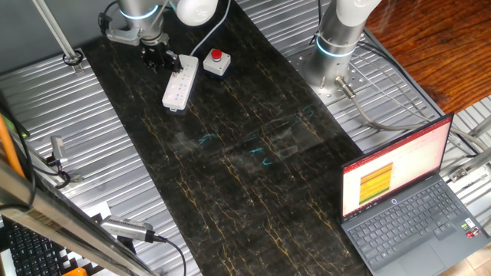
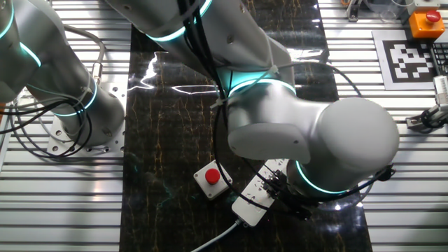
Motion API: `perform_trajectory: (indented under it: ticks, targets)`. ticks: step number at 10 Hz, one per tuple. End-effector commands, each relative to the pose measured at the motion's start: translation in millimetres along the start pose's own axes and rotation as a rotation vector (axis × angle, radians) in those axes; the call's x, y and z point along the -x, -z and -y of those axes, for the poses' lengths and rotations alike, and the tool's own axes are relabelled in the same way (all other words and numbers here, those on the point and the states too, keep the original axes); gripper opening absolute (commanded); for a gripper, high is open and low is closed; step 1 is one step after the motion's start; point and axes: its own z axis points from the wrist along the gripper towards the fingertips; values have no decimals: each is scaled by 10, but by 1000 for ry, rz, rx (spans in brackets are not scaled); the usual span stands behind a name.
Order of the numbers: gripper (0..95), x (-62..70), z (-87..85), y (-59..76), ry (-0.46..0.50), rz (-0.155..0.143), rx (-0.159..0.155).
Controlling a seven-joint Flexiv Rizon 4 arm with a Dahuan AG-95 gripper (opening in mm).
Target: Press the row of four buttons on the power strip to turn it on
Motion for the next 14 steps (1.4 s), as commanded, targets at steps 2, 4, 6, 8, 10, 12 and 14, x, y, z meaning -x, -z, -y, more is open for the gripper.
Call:
perform_trajectory:
  ticks: [2, 4, 6, 8, 10, 12, 14]
  targets:
    - [570, -15, -37, 160, 4, -4, -2]
    - [570, 45, -27, 157, 2, 2, -3]
    - [570, 166, -1, 164, -2, 4, -4]
    - [570, 278, 4, 159, -13, 1, -6]
    - [570, 341, -13, 135, -23, -1, -9]
    - [570, 373, -29, 120, -26, -1, -10]
    - [570, 385, -34, 113, -29, -3, -11]
